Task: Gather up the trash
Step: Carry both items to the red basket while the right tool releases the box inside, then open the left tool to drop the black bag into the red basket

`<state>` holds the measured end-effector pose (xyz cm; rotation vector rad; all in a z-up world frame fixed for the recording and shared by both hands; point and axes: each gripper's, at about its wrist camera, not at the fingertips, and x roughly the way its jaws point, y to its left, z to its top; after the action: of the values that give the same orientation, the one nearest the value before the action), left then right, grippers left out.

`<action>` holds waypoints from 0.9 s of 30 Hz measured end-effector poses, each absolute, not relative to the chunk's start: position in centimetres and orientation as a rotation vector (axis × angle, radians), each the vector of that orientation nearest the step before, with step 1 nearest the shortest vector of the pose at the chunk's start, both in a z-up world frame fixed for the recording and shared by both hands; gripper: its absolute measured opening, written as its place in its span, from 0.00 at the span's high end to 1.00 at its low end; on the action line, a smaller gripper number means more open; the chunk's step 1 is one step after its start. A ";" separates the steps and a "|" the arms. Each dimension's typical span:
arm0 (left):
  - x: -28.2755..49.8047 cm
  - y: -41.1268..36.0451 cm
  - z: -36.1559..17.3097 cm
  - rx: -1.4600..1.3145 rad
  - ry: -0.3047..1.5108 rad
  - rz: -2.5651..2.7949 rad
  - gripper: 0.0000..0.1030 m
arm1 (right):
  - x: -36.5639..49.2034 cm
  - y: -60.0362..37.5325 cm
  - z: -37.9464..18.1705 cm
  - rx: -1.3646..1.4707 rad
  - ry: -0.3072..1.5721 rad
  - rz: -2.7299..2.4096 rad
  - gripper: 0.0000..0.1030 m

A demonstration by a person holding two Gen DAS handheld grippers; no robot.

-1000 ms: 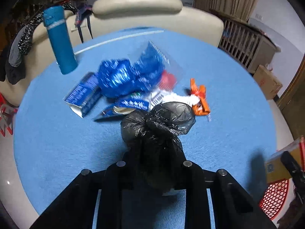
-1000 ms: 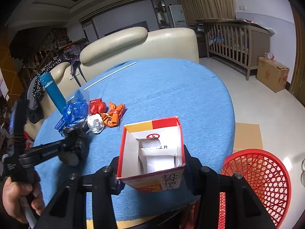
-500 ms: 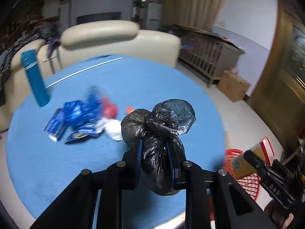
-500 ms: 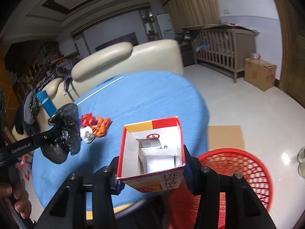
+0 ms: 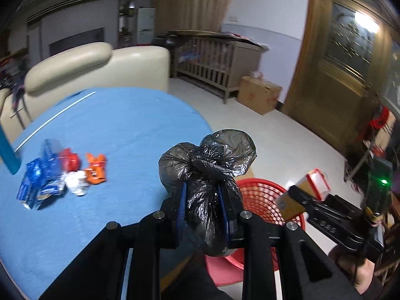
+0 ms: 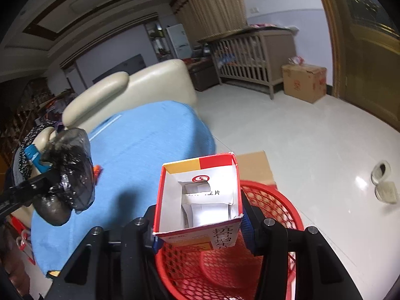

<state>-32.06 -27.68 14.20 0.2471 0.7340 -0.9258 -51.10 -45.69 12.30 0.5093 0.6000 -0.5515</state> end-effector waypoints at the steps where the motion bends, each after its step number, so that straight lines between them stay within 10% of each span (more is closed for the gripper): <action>1: -32.4 -28.2 14.0 0.258 0.738 -0.938 0.75 | -51.4 -46.0 12.0 0.517 0.604 -0.559 0.50; 27: -36.7 -34.1 10.6 0.414 0.822 -1.096 0.75 | -55.0 -49.8 9.8 0.644 0.585 -0.646 0.30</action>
<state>-36.67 -34.08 10.56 0.4144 0.8224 -1.0963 -54.97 -49.78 9.84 0.6435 0.5853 -0.6463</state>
